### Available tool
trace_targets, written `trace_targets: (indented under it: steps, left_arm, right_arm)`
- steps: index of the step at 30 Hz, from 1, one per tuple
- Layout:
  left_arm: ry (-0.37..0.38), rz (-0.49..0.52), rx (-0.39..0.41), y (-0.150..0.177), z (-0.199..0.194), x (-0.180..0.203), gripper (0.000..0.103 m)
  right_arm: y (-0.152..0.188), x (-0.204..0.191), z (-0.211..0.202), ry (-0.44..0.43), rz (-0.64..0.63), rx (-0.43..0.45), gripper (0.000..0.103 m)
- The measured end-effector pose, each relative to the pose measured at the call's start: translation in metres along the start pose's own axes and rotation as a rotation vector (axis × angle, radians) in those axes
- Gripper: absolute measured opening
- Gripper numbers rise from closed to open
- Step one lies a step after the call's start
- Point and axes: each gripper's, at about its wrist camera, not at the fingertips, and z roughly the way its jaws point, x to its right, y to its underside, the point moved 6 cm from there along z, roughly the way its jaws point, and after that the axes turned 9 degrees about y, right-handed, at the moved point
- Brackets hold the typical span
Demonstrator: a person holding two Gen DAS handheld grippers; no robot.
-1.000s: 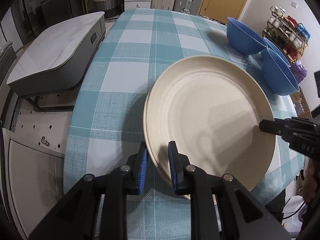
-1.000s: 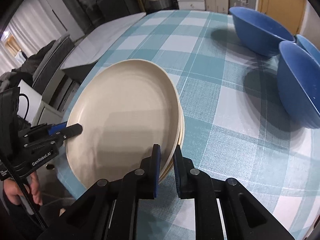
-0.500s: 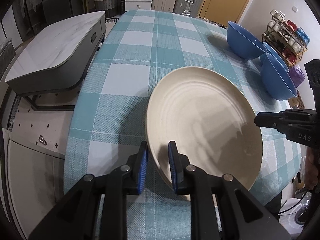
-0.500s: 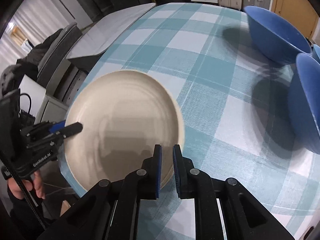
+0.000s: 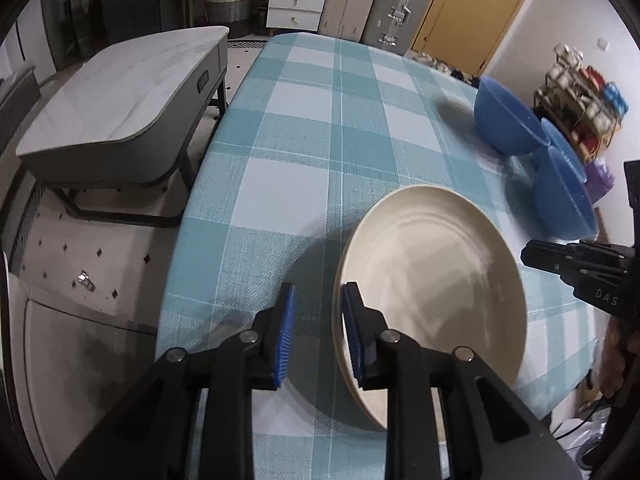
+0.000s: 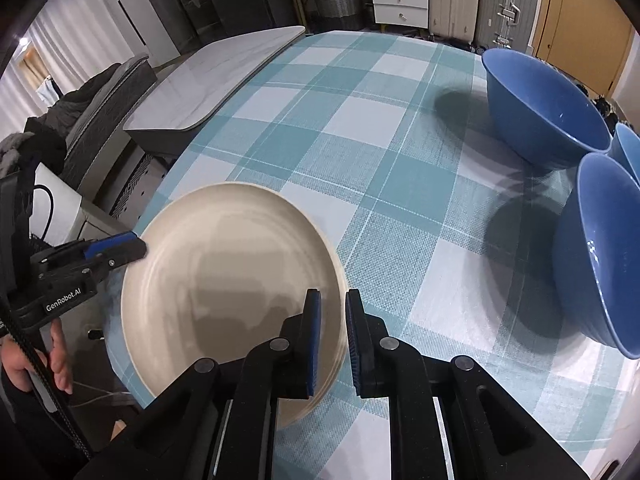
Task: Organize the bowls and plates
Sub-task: 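Lower the held cream plate onto the other cream plate with both tools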
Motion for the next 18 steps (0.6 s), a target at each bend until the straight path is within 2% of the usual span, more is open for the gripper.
trace_targets:
  steps: [2,4,6,11,13,15,18]
  left_arm:
    - [0.003,0.013,-0.025,0.002,0.006,0.002,0.023]
    - [0.044,-0.012,-0.047,0.005,0.013,0.001,0.023]
    - [0.075,-0.028,-0.044,0.005,0.015,-0.001,0.024]
    - [0.088,-0.016,-0.045,0.006,0.017,0.002,0.024]
    - [0.127,-0.033,-0.047,0.008,0.019,-0.001,0.027]
    - [0.126,-0.048,-0.035,0.009,0.020,-0.005,0.035]
    - [0.140,-0.055,-0.036,0.010,0.021,-0.006,0.037]
  right_arm:
    - [0.002,0.000,0.004,0.001,0.004,-0.006,0.013]
    - [0.004,-0.001,0.009,-0.003,0.006,-0.015,0.013]
    - [0.005,0.000,0.011,-0.005,0.010,-0.017,0.013]
    - [0.004,0.001,0.010,-0.006,0.010,-0.016,0.013]
    - [0.005,0.000,0.010,-0.009,0.011,-0.016,0.013]
    - [0.006,0.000,0.011,-0.009,0.011,-0.019,0.013]
    - [0.007,-0.001,0.011,-0.005,0.007,-0.017,0.013]
